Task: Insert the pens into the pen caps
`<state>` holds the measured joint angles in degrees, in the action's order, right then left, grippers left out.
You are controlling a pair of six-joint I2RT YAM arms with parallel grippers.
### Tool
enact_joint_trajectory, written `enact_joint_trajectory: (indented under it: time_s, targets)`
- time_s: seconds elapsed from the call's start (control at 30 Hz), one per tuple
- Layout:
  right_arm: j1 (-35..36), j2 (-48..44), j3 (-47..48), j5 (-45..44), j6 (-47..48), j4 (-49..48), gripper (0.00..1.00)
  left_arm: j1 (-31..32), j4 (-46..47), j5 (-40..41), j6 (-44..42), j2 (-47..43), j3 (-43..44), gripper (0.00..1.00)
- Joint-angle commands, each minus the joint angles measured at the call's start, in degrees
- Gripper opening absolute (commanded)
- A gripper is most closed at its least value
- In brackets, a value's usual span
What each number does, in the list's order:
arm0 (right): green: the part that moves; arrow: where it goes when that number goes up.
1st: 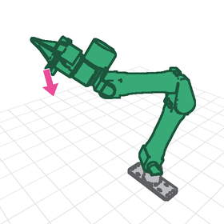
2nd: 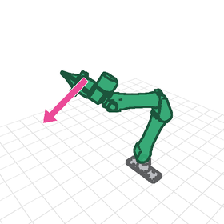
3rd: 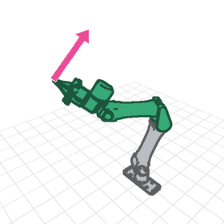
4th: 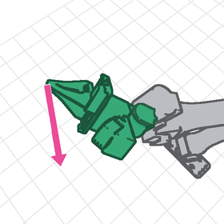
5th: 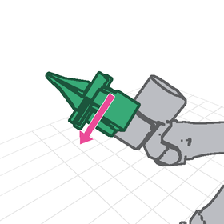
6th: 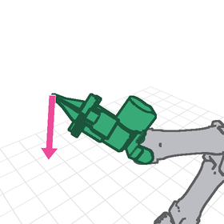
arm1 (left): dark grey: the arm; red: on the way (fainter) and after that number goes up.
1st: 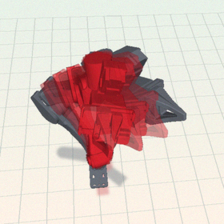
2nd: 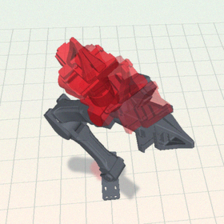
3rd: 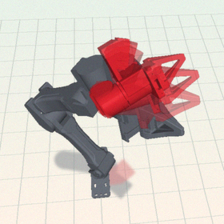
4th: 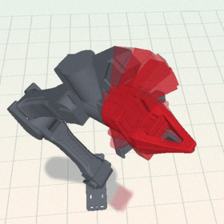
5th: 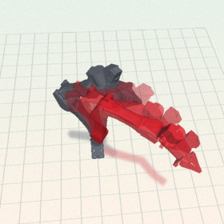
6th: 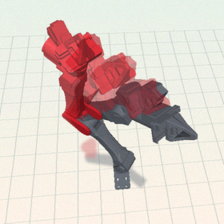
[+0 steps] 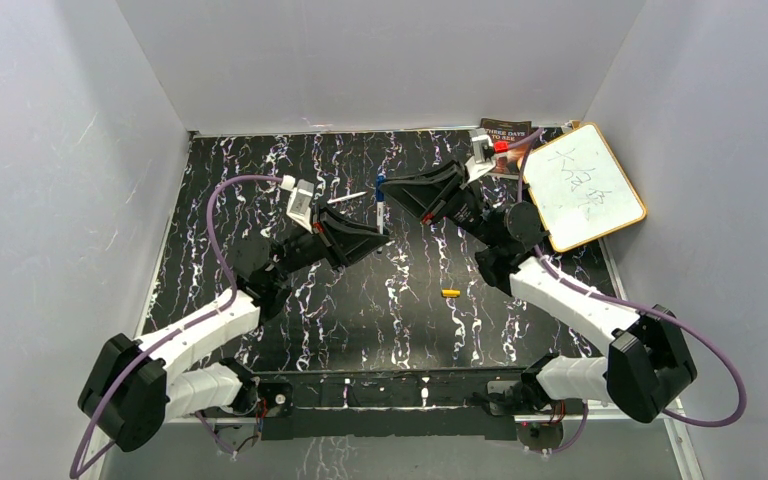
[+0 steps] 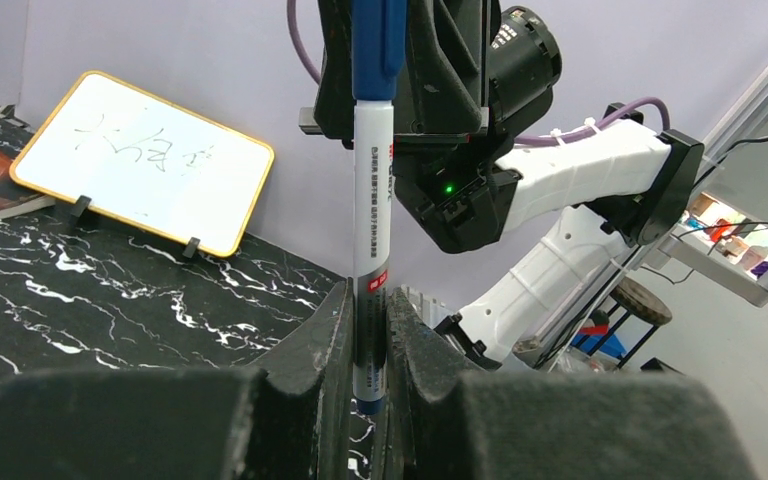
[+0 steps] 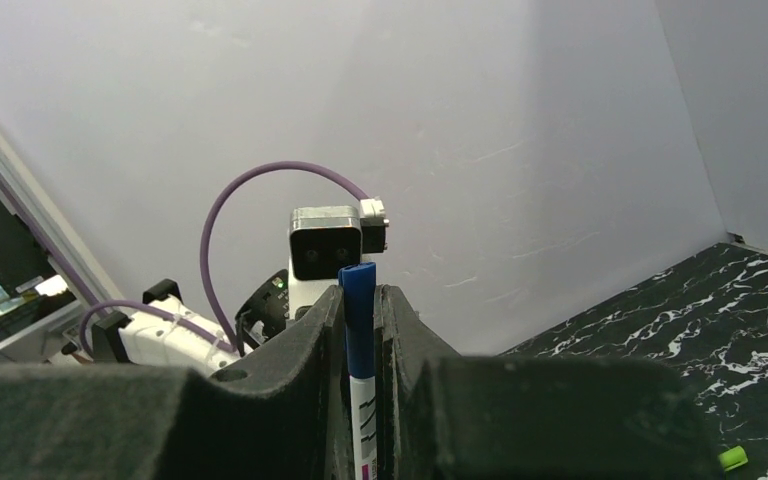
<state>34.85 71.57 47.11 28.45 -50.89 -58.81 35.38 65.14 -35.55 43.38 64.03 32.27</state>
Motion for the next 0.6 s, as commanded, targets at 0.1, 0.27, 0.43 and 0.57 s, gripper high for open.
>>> enact_joint_trajectory:
  time_s: [0.1,0.27,0.43,0.57]
  targets:
    - [1.3,-1.3,0.9,9.2,5.7,7.8,0.0,-0.6,-0.9,6.1,-4.0,-4.6,5.0,0.0]
    - [1.2,-3.6,4.4,10.3,14.7,23.0,0.0,-0.6,-5.2,5.5,-6.6,-6.6,6.6,0.0]
    - [1.2,-4.7,4.8,11.7,17.6,29.4,0.0,-0.7,-7.2,5.9,-8.2,-7.3,7.6,0.0]
    - [1.2,-5.4,3.0,11.5,17.8,29.7,0.0,-0.7,-7.1,5.4,-8.4,-6.8,8.5,0.0]
